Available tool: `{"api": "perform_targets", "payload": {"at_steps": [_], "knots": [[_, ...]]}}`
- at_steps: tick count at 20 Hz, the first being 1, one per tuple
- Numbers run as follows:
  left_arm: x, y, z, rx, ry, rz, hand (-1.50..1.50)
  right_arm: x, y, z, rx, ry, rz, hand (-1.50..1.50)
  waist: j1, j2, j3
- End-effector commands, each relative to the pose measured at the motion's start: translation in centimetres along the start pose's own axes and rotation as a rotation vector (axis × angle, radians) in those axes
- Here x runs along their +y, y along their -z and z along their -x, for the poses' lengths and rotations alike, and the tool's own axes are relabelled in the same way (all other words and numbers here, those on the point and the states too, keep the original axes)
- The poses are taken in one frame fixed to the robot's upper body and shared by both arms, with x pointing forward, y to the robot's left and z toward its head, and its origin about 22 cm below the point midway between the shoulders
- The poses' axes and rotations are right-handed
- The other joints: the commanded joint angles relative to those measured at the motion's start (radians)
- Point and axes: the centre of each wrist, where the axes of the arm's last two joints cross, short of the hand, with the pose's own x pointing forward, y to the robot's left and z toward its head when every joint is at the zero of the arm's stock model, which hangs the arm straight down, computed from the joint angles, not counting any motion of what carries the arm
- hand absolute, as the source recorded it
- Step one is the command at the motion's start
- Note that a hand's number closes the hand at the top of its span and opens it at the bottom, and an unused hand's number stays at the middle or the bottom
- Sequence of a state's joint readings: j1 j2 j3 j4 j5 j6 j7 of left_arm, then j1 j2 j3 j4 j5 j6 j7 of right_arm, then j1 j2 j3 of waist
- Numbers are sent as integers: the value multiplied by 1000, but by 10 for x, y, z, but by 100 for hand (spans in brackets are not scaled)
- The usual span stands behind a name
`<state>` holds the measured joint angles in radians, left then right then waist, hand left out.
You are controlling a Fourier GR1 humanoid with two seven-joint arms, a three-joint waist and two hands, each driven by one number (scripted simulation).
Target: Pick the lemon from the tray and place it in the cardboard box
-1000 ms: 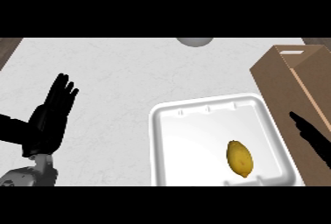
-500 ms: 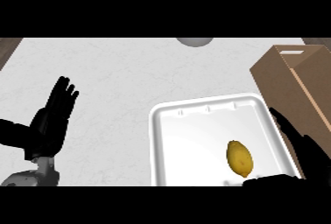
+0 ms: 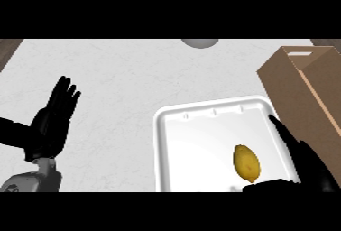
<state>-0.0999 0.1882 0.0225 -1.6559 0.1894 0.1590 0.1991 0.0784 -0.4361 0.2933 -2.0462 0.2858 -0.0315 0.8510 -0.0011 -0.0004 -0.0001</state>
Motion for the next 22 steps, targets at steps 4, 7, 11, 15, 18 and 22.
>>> {"api": "perform_targets", "payload": {"at_steps": [4, 7, 11, 15, 18, 22], "knots": [[0, -17, 1, 9, 3, 11, 0, 17, -2, 13, 30, -44, 24, -150, 1, -1, 0], [-12, 1, 4, 12, -8, -1, 0, 15, 9, 3, 33, -52, 7, -150, 0, 0, 0], [-4, -5, 9, -11, -2, -2, 0, 13, 34, 10, 40, -36, -3, -150, 2, 0, 0], [-8, -6, -5, 3, 9, -3, 0, 42, 19, 25, 42, -53, -19, -150, 0, 0, 0], [5, -13, 20, -9, 10, 8, 0, 19, 39, 9, 32, -45, -26, -150, 3, 0, 0], [-6, 1, 10, -2, 12, 11, 0, 30, 22, 18, 35, -54, -26, -150, -1, 0, 0]]}}
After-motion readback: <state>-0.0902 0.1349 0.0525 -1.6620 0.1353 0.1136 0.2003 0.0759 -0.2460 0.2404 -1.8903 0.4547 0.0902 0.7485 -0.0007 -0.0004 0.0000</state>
